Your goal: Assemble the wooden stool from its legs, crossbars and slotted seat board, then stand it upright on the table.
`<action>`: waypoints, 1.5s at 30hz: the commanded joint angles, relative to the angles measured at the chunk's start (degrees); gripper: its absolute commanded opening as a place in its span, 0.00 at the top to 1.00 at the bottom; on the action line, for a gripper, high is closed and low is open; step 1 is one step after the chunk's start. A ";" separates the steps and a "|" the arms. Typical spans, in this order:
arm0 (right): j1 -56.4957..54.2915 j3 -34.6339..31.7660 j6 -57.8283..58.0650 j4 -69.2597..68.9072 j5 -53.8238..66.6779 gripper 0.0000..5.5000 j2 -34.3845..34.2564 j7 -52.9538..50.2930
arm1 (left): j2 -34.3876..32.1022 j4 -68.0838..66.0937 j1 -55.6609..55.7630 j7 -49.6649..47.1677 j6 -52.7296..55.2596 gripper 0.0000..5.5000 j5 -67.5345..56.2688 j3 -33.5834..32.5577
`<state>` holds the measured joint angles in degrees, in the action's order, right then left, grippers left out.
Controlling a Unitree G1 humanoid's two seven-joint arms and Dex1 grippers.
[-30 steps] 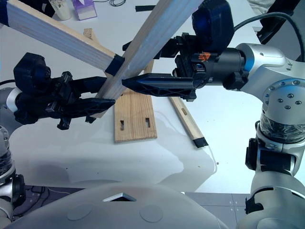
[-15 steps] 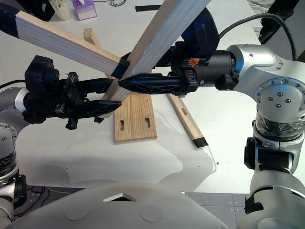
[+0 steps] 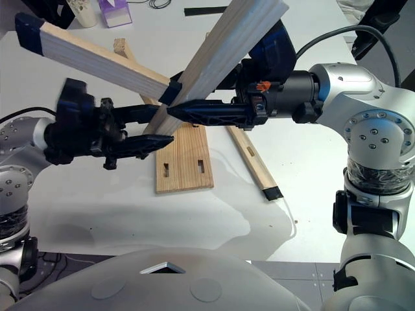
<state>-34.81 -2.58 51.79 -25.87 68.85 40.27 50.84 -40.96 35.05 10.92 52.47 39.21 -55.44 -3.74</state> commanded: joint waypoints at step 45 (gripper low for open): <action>19.10 11.94 -31.33 10.96 -41.50 0.63 8.77 24.97 | -2.88 -18.71 -23.33 10.60 -19.76 0.34 23.48 -2.95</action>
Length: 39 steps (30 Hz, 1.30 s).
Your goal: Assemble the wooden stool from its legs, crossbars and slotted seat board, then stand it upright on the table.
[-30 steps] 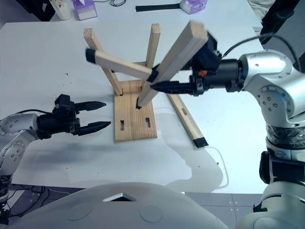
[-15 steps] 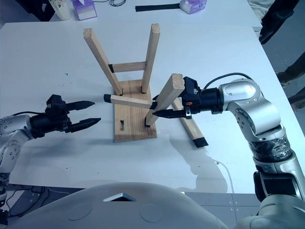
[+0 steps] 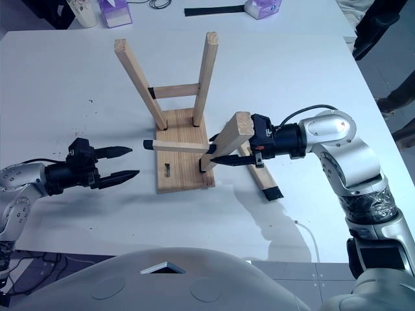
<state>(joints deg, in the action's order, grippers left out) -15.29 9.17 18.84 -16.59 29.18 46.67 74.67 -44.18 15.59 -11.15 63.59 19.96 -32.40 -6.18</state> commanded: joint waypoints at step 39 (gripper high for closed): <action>1.52 13.37 6.15 6.99 -5.37 0.51 -0.76 -3.91 | 0.76 1.26 1.65 -1.60 1.86 0.34 0.98 0.29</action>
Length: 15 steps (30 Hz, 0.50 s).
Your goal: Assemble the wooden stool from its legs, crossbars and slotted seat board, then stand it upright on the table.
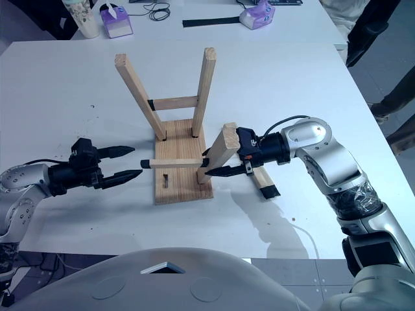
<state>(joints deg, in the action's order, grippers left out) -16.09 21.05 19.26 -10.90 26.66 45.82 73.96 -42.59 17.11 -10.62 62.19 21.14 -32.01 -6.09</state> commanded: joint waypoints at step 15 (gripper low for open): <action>24.24 -24.38 13.55 -20.30 -7.29 0.36 3.35 -24.63 | 0.75 3.34 -5.61 -4.00 1.01 0.34 -1.52 -7.44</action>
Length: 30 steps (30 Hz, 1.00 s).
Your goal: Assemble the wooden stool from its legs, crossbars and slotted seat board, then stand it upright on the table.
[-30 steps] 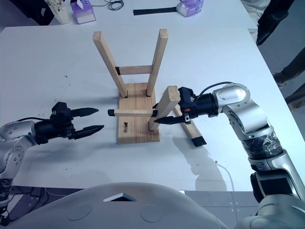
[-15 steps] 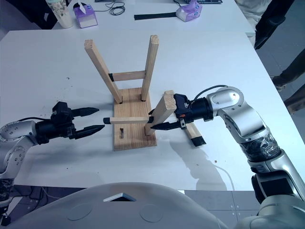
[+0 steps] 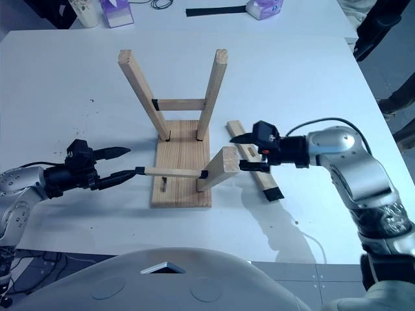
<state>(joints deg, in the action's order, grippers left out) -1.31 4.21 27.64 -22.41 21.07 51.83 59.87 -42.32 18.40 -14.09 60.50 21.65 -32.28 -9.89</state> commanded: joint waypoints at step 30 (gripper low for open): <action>21.74 -12.17 5.32 -4.87 -3.06 0.26 -22.77 -32.92 | 7.87 7.88 -1.94 -16.71 2.46 0.34 -7.36 -9.97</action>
<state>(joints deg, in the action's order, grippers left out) 21.64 -7.17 32.34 -26.85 17.20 28.30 26.22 -34.77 25.75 -16.24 44.27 24.21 -39.76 -20.03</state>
